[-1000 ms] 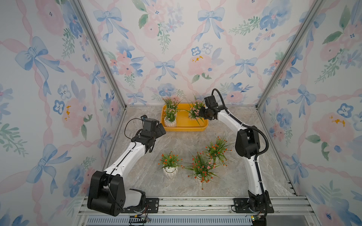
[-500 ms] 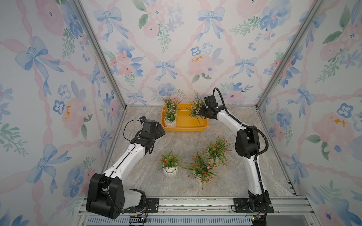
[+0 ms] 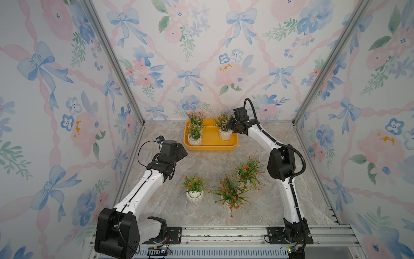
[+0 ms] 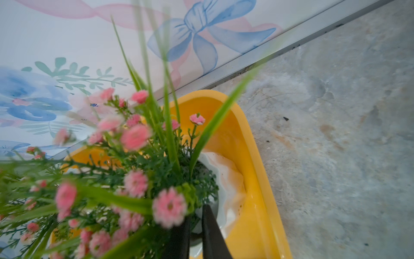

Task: Put the potted gypsophila into the storage box
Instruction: Place the baby's breath potted plant at the storage box.

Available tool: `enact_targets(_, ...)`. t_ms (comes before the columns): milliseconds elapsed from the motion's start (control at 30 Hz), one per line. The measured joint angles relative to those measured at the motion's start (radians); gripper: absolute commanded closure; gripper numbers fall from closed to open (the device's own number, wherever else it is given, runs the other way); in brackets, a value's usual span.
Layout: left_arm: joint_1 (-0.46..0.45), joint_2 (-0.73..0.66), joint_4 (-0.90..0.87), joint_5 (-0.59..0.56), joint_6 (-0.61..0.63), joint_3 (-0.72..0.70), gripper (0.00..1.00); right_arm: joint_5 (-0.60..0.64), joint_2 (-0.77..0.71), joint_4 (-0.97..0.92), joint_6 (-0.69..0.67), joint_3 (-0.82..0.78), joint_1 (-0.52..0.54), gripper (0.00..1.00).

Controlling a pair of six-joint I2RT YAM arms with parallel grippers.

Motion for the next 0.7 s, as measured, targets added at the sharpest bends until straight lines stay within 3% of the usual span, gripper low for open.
enact_targets(100,0.0,-0.009,0.0,-0.007,-0.005,-0.007,0.02,0.0,0.0,-0.002,0.005,0.0,0.0,0.82)
enact_targets(433,0.0,-0.006,0.0,-0.009,-0.006,-0.01,0.02,0.015,-0.059,-0.011,-0.042,-0.108,0.0,0.53)
enact_targets(567,0.0,0.011,0.0,-0.008,-0.003,-0.009,0.02,-0.002,-0.167,-0.006,-0.065,-0.225,-0.001,0.54)
enact_targets(700,0.0,0.045,0.0,0.006,0.002,0.003,0.02,-0.047,-0.205,0.014,-0.039,-0.239,-0.007,0.55)
